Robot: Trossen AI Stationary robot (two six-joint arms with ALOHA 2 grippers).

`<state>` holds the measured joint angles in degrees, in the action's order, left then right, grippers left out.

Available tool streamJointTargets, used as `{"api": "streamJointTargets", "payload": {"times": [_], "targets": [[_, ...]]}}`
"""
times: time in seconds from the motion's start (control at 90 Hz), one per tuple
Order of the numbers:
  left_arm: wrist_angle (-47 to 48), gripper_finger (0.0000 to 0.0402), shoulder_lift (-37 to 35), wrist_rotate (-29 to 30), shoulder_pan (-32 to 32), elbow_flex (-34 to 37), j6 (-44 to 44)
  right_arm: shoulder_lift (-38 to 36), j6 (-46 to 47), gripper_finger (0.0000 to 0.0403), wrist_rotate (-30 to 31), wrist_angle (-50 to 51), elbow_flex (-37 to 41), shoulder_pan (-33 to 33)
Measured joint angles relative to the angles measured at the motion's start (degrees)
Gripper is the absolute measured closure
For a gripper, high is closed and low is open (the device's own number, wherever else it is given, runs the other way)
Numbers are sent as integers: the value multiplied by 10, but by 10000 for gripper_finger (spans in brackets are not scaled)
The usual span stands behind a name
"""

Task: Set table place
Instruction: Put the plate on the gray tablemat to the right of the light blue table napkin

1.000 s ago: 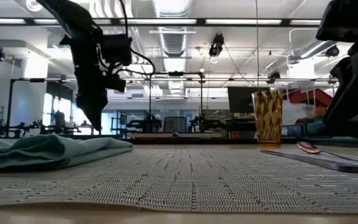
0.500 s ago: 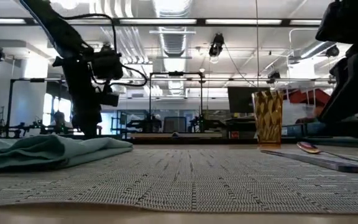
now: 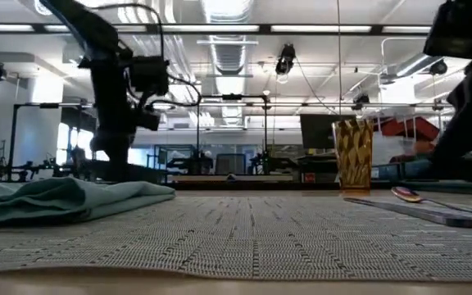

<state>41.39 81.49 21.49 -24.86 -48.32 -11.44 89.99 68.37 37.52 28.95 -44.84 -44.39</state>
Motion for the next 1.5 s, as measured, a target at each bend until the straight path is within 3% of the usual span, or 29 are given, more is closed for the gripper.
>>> {"api": "streamJointTargets", "payload": {"times": [0.167, 0.333, 0.489, 0.667, 0.811, 1.0, 1.3, 1.5], "targets": [[90, 401, 1, 13, 91, -122, 45, 16, 33, 360, 0, -10, 0, -25], [95, 401, 43, 14, 251, -237, 121, 20, 39, 370, 3, -13, 0, -33], [97, 401, 162, 30, 399, -346, 163, 20, 30, 375, 62, -12, 0, -38], [104, 401, 328, 43, 491, -485, 200, 20, 31, 374, 79, -10, 0, -47], [112, 401, 415, 55, 514, -548, 223, 20, 31, 379, 76, -10, 0, -54], [108, 402, 479, 33, 511, -554, 219, 20, 37, 376, 76, -10, 0, -54], [78, 391, 490, 34, 507, -551, 207, 20, 37, 379, 76, -10, 0, -54], [76, 345, 486, 28, 507, -557, 207, 20, 37, 373, 76, -10, 0, -54]]}}
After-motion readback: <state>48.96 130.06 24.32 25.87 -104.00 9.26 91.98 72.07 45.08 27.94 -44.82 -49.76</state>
